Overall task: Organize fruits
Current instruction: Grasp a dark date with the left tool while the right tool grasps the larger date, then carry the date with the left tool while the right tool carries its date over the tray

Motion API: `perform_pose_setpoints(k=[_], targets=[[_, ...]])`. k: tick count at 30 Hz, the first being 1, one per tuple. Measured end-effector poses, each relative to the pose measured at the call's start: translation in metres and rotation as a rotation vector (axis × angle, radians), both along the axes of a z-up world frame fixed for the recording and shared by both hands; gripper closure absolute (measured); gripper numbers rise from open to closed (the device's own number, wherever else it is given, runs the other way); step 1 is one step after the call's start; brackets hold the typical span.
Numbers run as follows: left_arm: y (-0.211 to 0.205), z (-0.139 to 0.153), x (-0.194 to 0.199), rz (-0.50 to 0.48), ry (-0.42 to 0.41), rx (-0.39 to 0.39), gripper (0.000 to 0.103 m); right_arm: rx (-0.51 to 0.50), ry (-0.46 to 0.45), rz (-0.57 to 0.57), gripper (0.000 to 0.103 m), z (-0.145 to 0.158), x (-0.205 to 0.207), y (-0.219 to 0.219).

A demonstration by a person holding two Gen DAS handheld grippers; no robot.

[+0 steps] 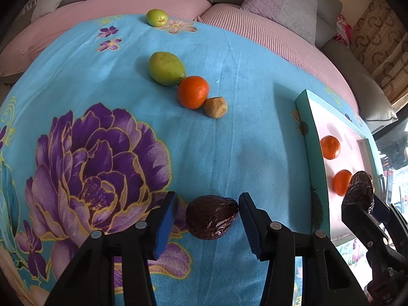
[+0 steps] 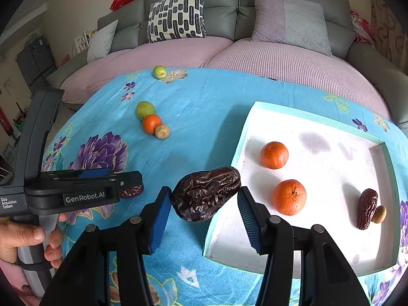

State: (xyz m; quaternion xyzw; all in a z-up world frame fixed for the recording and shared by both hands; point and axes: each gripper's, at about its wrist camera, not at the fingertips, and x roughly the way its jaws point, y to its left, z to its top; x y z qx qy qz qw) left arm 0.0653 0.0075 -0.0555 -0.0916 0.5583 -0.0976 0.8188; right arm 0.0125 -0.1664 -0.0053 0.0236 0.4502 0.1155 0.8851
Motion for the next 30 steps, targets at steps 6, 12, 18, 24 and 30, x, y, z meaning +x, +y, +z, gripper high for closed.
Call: perform_pose_setpoints(k=[6, 12, 18, 24, 30], targets=[[-0.002, 0.001, -0.001, -0.012, -0.008, -0.002, 0.059, 0.008, -0.013, -0.014, 0.048, 0.006, -0.003, -0.006], [-0.005, 0.013, -0.003, -0.01, -0.047, -0.019, 0.06, 0.017, -0.015, -0.021, 0.048, 0.007, -0.004, -0.01], [-0.012, 0.04, -0.008, -0.025, -0.127, -0.011, 0.06, 0.033, -0.025, -0.047, 0.048, 0.008, -0.005, -0.019], [-0.034, 0.06, -0.016, -0.07, -0.196, -0.013, 0.06, 0.05, -0.036, -0.096, 0.048, 0.011, -0.008, -0.037], [-0.057, 0.075, -0.024, -0.115, -0.24, -0.015, 0.06, 0.024, -0.038, -0.207, 0.048, 0.012, -0.014, -0.072]])
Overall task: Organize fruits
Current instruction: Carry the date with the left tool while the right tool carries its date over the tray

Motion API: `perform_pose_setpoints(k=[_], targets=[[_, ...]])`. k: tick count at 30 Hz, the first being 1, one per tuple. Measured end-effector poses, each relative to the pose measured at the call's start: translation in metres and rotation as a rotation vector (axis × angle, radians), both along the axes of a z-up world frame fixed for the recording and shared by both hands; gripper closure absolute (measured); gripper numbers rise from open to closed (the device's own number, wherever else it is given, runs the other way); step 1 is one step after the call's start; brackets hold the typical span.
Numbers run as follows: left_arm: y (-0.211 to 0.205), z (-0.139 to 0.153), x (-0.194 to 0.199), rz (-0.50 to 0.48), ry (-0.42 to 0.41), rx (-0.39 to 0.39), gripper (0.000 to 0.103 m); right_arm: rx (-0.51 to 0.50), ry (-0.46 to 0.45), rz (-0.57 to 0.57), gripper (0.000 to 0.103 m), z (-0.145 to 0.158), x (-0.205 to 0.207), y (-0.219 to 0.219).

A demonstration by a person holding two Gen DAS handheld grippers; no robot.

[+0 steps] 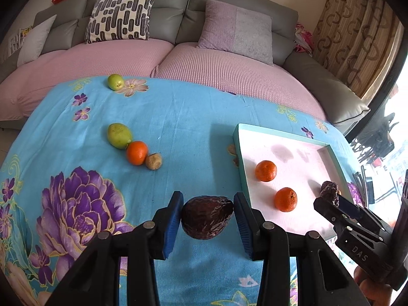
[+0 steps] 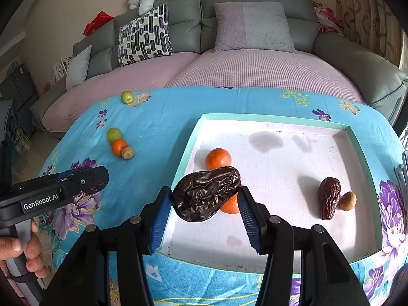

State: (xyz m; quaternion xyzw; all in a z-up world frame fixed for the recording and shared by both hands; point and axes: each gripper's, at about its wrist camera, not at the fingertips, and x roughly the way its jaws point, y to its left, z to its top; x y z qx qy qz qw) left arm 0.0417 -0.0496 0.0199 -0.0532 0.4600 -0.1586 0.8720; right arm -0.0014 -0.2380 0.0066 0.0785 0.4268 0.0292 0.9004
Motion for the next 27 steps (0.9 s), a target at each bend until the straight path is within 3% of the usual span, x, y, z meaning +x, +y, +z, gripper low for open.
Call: perform_pose_setpoints(k=[12, 27], targets=[[-0.07, -0.006, -0.014, -0.148, 0.004, 0.022, 0.06, -0.014, 0.052, -0.265, 0.048, -0.007, -0.025, -0.08], [-0.114, -0.04, -0.02, -0.244, 0.069, 0.076, 0.059, -0.041, 0.123, -0.299, 0.048, -0.024, -0.031, -0.096]])
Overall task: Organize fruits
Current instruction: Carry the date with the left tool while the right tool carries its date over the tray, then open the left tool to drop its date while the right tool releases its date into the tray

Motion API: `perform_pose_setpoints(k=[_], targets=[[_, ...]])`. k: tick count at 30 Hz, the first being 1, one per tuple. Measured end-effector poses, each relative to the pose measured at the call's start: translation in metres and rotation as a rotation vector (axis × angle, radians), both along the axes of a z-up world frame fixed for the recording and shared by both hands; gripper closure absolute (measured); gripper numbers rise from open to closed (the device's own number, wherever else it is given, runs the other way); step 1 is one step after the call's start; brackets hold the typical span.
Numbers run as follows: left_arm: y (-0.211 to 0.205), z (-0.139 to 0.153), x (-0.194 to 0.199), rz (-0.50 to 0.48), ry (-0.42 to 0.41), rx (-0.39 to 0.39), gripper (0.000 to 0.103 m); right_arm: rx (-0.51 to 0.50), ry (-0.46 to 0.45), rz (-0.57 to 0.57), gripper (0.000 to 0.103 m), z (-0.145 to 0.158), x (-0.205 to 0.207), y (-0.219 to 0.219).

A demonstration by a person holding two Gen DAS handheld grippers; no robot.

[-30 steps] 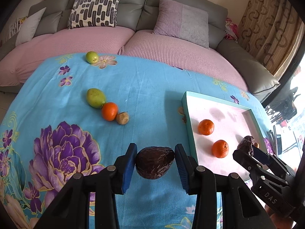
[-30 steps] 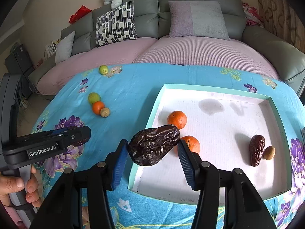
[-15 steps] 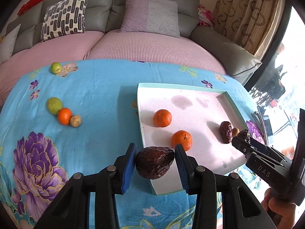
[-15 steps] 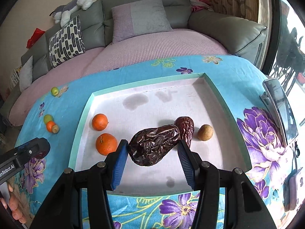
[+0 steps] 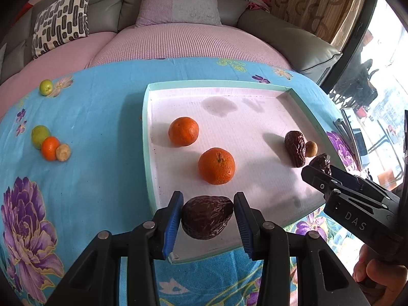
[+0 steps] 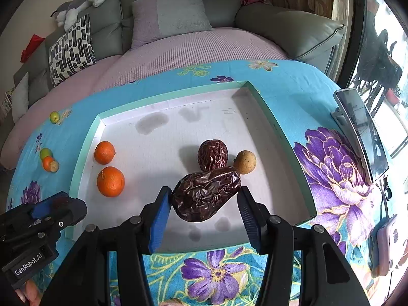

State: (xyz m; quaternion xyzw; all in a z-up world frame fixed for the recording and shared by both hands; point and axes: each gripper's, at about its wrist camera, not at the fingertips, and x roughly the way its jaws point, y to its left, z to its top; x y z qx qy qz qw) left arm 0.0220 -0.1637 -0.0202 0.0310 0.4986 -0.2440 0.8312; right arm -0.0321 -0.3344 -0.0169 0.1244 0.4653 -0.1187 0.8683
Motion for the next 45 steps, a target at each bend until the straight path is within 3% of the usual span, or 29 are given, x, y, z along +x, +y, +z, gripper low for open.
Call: perform_pose_setpoints(k=[27, 45], targets=[[-0.016, -0.02, 0.0, -0.034, 0.039, 0.067, 0.059, 0.023, 0.057, 0.017, 0.048, -0.018, 0.008, -0.005], [-0.017, -0.021, 0.001, -0.038, 0.042, 0.072, 0.059, 0.023, 0.086, 0.029, 0.048, -0.025, 0.012, -0.004]])
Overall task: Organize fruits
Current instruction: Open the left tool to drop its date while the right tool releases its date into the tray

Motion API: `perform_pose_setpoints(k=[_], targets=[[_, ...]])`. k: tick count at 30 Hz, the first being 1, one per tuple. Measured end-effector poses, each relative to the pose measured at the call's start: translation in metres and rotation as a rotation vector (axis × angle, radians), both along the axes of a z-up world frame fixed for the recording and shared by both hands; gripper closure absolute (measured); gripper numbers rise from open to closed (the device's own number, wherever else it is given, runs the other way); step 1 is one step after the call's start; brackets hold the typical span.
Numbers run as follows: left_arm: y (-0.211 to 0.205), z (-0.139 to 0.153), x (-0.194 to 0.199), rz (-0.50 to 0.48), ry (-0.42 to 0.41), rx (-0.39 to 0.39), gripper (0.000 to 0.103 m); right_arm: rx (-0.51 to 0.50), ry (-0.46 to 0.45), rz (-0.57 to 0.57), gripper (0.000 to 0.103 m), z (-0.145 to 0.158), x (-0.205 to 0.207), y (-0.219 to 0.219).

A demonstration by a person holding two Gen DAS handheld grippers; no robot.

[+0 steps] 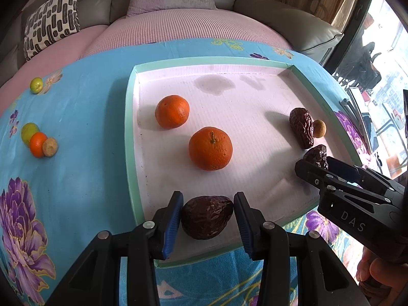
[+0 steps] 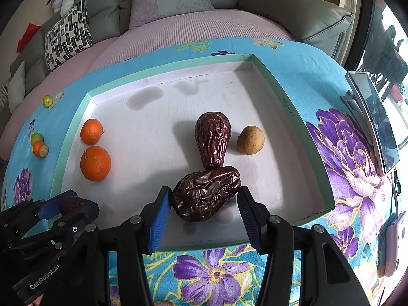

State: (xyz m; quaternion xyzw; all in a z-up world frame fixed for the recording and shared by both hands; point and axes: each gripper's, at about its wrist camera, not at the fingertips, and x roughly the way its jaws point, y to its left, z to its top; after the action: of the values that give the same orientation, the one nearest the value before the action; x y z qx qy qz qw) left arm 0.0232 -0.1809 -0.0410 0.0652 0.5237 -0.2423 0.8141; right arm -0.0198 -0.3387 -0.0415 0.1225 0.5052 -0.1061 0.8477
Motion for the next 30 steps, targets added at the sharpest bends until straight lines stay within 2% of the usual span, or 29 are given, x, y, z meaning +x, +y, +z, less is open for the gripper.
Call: perform_pose_setpoints(k=[5, 8, 13, 18, 23, 26, 30], targets=[[0.001, 0.0, 0.001, 0.002, 0.007, -0.005, 0.057, 0.0, 0.001, 0.001, 0.048, -0.001, 0.001, 0.0], [0.004, 0.003, 0.001, 0.013, 0.0, -0.012, 0.05, 0.0, 0.001, 0.001, 0.048, -0.001, 0.0, 0.0], [0.01, 0.013, 0.0, 0.019, -0.022, -0.034, 0.048, -0.001, 0.001, 0.001, 0.048, 0.0, 0.001, 0.0], [0.024, 0.026, 0.004, 0.064, -0.062, -0.045, 0.04, -0.004, 0.001, 0.003, 0.048, 0.0, 0.001, 0.0], [0.043, 0.031, 0.014, 0.145, -0.114, 0.015, 0.028, -0.01, 0.001, 0.003, 0.048, -0.001, 0.0, 0.001], [0.053, 0.025, 0.021, 0.192, -0.105, 0.045, 0.023, -0.015, -0.001, -0.002, 0.048, 0.0, 0.0, 0.0], [0.061, 0.019, 0.026, 0.239, -0.1, 0.081, 0.009, -0.008, -0.013, -0.001, 0.048, 0.003, -0.001, 0.001]])
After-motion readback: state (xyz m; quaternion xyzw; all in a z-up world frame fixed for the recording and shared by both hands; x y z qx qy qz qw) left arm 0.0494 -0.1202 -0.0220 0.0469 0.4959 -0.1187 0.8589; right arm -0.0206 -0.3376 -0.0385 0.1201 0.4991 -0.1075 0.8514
